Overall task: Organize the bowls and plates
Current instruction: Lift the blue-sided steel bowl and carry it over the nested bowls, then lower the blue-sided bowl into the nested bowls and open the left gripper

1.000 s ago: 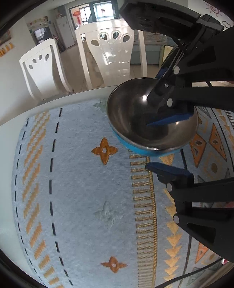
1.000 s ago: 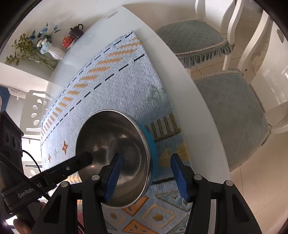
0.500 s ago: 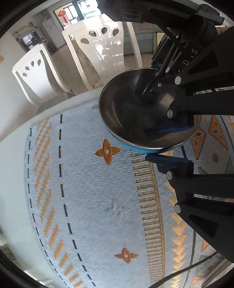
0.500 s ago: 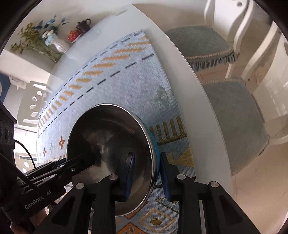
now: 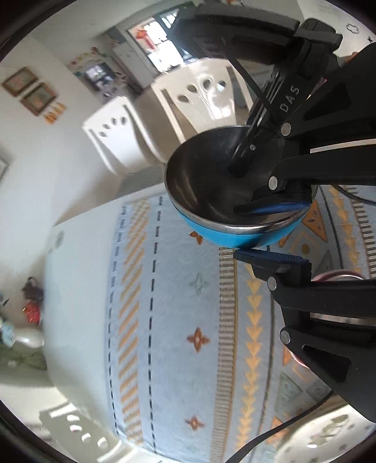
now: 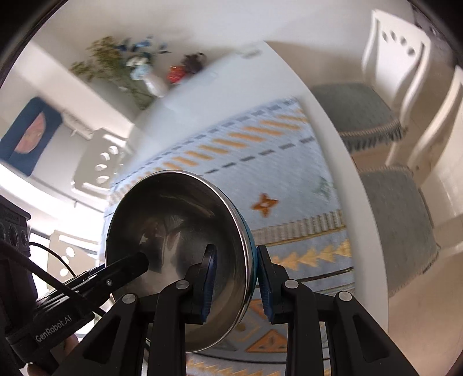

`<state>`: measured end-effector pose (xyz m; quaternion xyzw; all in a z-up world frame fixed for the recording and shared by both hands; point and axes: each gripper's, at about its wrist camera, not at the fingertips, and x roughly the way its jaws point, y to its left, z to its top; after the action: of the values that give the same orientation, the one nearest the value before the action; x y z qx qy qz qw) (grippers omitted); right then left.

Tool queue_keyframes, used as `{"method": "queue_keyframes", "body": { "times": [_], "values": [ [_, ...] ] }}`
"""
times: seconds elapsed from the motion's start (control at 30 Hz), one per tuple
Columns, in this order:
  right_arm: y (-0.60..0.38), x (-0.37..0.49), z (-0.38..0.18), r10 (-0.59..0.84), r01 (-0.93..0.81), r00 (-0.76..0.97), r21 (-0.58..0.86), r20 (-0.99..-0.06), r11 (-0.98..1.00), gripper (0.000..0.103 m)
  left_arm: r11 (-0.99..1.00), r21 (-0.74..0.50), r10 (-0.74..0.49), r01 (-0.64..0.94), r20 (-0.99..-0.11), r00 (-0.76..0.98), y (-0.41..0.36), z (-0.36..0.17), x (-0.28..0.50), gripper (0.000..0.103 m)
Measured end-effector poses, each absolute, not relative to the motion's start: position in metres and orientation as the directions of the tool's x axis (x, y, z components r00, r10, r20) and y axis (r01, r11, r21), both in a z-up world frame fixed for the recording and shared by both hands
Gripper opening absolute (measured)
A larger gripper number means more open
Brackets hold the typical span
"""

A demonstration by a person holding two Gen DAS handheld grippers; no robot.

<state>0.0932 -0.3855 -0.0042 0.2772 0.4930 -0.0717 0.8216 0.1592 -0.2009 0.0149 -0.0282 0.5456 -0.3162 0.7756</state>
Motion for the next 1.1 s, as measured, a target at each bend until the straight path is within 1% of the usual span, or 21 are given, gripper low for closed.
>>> {"method": "queue_keyframes", "body": {
  "times": [0.2, 0.3, 0.4, 0.63, 0.9, 1.1],
  "values": [
    [-0.336, 0.085, 0.025, 0.212, 0.305, 0.539, 0.423, -0.815, 0.853, 0.027, 0.820, -0.366, -0.521, 0.439, -0.796, 0.308, -0.142, 0.053, 0.139, 0.019],
    [-0.308, 0.082, 0.035, 0.244, 0.272, 0.551, 0.448, -0.798, 0.852, 0.027, 0.831, -0.351, -0.509, 0.432, -0.793, 0.336, -0.116, 0.059, 0.131, 0.019],
    [-0.280, 0.080, 0.039, 0.261, 0.242, 0.550, 0.450, -0.793, 0.860, 0.027, 0.837, -0.362, -0.510, 0.412, -0.788, 0.345, -0.091, 0.057, 0.126, 0.019],
    [-0.237, 0.066, 0.026, 0.244, 0.243, 0.515, 0.413, -0.822, 0.878, 0.027, 0.832, -0.390, -0.516, 0.394, -0.804, 0.294, -0.059, 0.023, 0.116, 0.019],
    [-0.223, 0.051, -0.020, 0.184, 0.333, 0.421, 0.340, -0.888, 0.879, 0.027, 0.819, -0.403, -0.502, 0.409, -0.848, 0.168, -0.060, -0.037, 0.116, 0.019],
    [-0.224, 0.050, -0.052, 0.165, 0.398, 0.348, 0.304, -0.923, 0.866, 0.027, 0.814, -0.389, -0.475, 0.431, -0.873, 0.109, -0.066, -0.063, 0.118, 0.019]
  ]
}}
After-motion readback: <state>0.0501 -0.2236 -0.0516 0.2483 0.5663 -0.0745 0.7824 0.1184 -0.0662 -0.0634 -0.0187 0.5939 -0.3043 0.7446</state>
